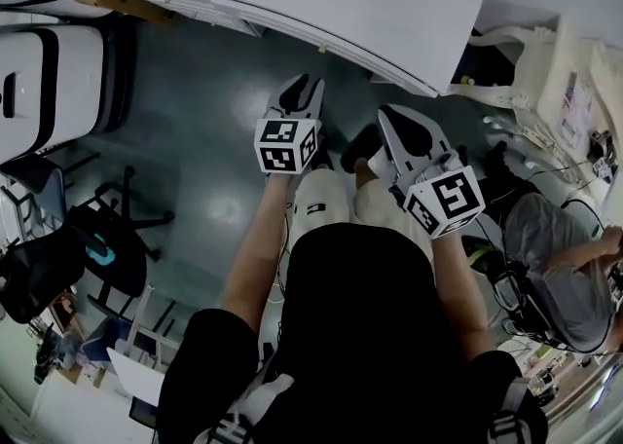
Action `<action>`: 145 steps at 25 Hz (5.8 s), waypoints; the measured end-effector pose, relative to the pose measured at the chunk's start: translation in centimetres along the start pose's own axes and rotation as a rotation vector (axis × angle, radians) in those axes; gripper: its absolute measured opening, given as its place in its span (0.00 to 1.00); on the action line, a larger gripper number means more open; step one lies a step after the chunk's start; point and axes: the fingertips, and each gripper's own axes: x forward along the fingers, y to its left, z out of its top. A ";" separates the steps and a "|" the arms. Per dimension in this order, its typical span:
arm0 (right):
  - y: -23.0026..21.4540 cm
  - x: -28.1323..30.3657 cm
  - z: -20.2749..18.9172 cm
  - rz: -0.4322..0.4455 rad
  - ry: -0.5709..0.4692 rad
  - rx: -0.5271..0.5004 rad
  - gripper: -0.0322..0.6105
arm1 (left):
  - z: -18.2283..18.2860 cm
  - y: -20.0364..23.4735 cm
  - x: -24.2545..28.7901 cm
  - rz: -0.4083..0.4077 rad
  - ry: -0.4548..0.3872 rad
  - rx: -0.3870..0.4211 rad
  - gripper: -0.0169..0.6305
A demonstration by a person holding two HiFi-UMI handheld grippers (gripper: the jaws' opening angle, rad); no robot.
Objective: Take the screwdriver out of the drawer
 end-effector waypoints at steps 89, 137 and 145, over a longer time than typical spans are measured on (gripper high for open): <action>-1.9 1.6 -6.3 -0.063 0.098 0.118 0.08 | -16.7 7.6 2.8 0.094 0.324 0.039 0.16; -8.5 7.4 -18.3 -0.161 0.404 0.135 0.11 | -6.4 1.3 -5.2 -0.003 0.029 0.056 0.08; -10.6 11.1 -22.0 -0.154 0.491 0.137 0.15 | -4.8 0.5 -5.3 -0.007 0.020 0.096 0.08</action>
